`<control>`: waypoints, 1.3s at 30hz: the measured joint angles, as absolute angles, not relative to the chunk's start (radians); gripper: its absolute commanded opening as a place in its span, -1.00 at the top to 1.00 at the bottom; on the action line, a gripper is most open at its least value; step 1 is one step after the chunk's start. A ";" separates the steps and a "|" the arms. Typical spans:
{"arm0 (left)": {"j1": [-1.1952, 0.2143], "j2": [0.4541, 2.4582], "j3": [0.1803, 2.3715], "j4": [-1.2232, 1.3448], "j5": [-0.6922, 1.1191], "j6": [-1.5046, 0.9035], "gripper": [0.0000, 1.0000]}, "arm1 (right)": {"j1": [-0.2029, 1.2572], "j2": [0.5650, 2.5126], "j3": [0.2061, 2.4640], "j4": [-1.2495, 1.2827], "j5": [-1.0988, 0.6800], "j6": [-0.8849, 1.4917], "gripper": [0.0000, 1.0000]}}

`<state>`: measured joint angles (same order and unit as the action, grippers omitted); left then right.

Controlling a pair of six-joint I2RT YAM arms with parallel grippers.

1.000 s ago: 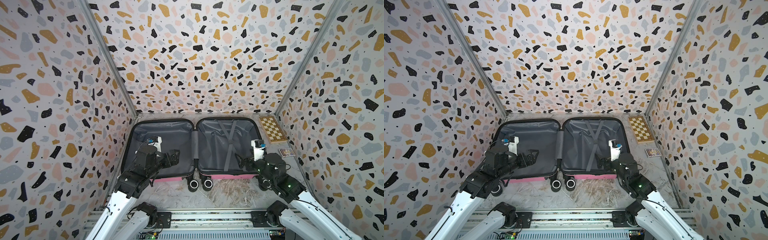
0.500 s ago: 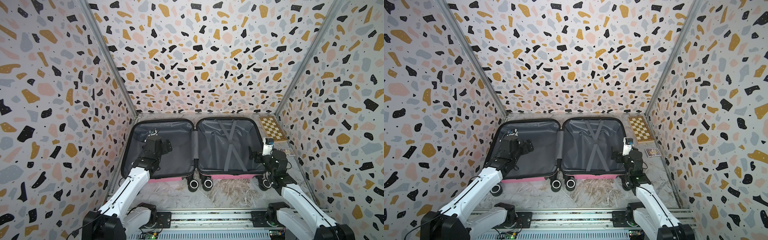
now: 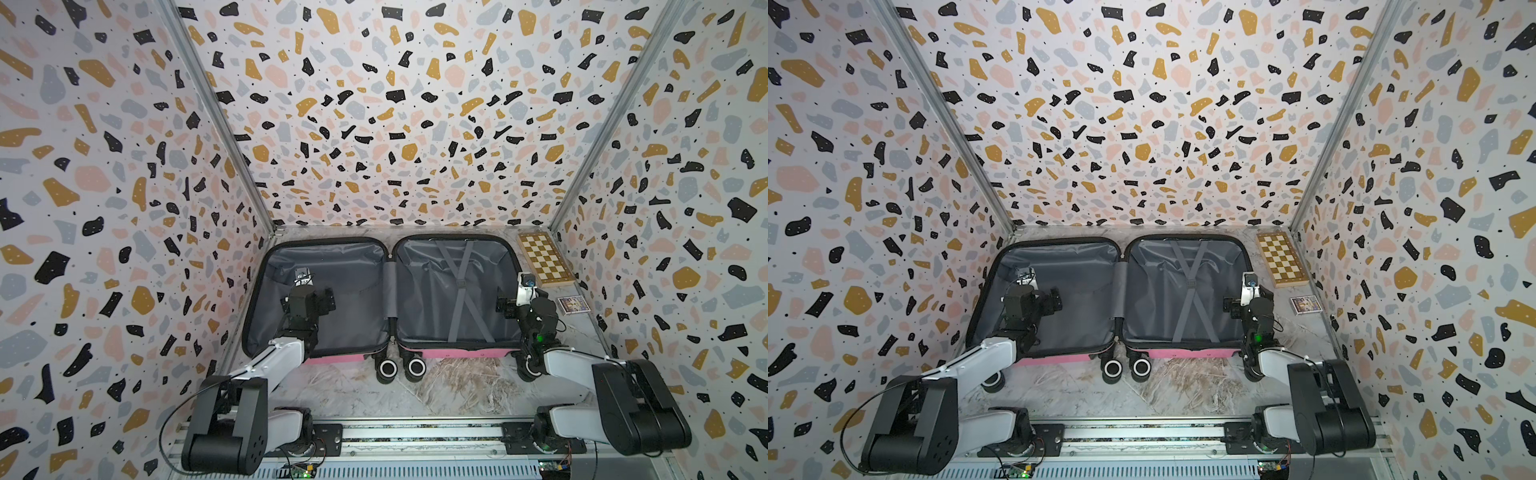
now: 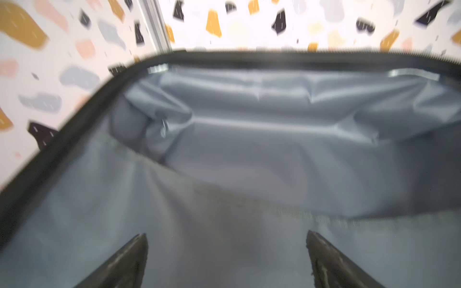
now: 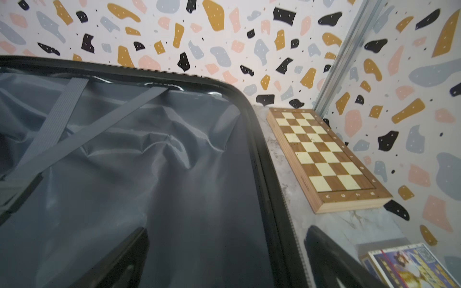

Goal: Open the suitcase zippers
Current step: Reset both arms

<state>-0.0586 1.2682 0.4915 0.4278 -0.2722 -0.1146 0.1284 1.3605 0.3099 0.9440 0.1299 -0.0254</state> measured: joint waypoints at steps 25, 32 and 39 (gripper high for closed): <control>-0.052 1.410 0.351 0.653 -0.293 -0.081 -0.98 | 0.095 1.464 0.217 1.293 0.051 -0.045 -1.00; -0.052 1.443 0.335 0.783 -0.263 -0.061 -0.98 | 0.091 1.464 0.218 1.293 0.041 -0.045 -1.00; -0.052 1.443 0.319 0.837 -0.244 -0.049 -0.97 | 0.091 1.464 0.218 1.293 0.038 -0.044 -1.00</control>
<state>-0.0525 1.4433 0.3187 0.8371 -0.2440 -0.0494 0.0906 1.4639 0.2180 1.2926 0.0380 -0.0444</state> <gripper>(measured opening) 0.988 0.998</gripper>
